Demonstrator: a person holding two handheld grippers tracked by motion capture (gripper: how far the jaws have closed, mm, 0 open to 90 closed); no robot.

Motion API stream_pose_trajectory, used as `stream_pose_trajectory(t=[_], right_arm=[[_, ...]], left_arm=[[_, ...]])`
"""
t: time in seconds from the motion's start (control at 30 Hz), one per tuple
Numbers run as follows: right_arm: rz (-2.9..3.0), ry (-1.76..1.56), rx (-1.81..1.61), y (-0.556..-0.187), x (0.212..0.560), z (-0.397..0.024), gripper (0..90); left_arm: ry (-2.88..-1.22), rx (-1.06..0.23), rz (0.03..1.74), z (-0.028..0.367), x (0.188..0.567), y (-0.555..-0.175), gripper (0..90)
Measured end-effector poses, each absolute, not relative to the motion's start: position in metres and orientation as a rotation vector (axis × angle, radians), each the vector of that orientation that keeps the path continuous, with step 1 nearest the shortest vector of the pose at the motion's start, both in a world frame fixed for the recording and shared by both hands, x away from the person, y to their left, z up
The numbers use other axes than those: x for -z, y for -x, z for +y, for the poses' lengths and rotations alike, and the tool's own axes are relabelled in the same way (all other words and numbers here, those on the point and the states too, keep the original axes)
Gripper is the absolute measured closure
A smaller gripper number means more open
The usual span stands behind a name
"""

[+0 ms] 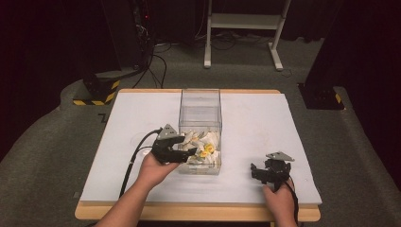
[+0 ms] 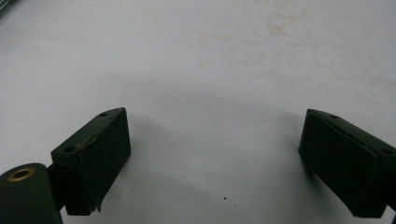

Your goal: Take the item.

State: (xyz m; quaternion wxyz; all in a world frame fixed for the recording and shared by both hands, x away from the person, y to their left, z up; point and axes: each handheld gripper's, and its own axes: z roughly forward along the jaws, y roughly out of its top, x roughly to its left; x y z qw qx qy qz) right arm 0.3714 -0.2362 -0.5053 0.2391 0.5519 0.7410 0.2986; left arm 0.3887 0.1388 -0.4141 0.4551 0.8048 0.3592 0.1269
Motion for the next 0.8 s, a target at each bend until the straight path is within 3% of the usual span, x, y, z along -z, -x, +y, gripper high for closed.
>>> stream_pose_trajectory(t=[0.17, 0.57, 0.7, 0.8], right_arm=[[2.029, -1.511, -0.818, -0.371, 0.505, -0.236, 9.0], [2.029, -1.511, -0.818, -0.371, 0.505, -0.236, 9.0], [2.029, -1.511, -0.818, -0.371, 0.505, -0.236, 9.0], [2.029, -1.511, -0.818, -0.371, 0.505, -0.236, 9.0]], left_arm=[[-2.01, -0.312, 0.904, 0.135, 0.415, -0.395, 39.0], [-2.119, -0.414, 0.953, 0.126, 0.418, -0.401, 66.7], [-2.133, -0.419, 0.965, 0.125, 0.419, -0.402, 69.1], [-2.137, -0.443, 0.96, 0.125, 0.42, -0.402, 63.5]])
